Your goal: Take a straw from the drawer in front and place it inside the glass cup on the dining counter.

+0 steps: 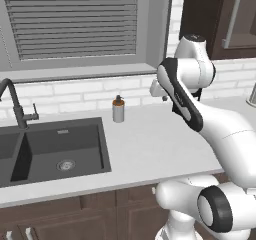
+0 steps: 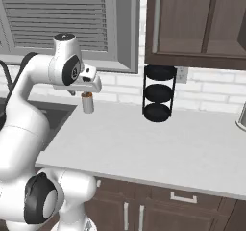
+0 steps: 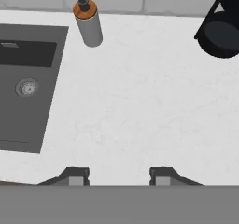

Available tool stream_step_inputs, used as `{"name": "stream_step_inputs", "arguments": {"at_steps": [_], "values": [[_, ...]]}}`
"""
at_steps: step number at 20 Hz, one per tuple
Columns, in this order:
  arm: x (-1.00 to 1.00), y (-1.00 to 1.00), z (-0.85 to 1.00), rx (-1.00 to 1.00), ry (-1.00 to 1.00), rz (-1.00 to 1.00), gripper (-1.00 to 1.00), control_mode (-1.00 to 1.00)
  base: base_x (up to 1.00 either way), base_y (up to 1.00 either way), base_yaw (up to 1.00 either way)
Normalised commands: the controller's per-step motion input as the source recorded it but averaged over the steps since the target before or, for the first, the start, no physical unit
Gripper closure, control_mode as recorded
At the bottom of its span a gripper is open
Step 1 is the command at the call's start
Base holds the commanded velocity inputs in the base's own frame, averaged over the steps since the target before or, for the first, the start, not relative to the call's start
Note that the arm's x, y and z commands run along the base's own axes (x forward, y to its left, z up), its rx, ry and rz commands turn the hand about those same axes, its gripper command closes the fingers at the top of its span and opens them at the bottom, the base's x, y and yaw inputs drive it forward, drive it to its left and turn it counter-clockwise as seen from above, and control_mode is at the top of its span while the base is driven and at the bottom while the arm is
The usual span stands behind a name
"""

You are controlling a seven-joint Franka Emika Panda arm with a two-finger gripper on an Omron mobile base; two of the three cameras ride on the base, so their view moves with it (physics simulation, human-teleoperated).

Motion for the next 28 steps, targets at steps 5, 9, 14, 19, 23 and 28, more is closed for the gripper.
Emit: {"name": "stream_step_inputs", "arguments": {"at_steps": [5,9,14,19,23,28], "values": [[0.00,0.00,0.00,0.00,0.00,0.00,-1.00,1.00,-0.16,0.01,0.00],[0.00,0.00,0.00,0.00,0.00,0.00,-1.00,1.00,-0.30,0.42,-0.22],[0.00,0.00,0.00,0.00,0.00,0.00,-1.00,1.00,-0.13,0.66,-0.39],[0.00,0.00,0.00,0.00,0.00,0.00,-1.00,1.00,-0.14,0.77,-0.44],[0.00,0.00,0.00,0.00,0.00,0.00,-1.00,1.00,-0.23,0.87,-0.49],[0.00,0.00,0.00,0.00,0.00,0.00,-1.00,1.00,-0.26,0.78,-0.45]]}}
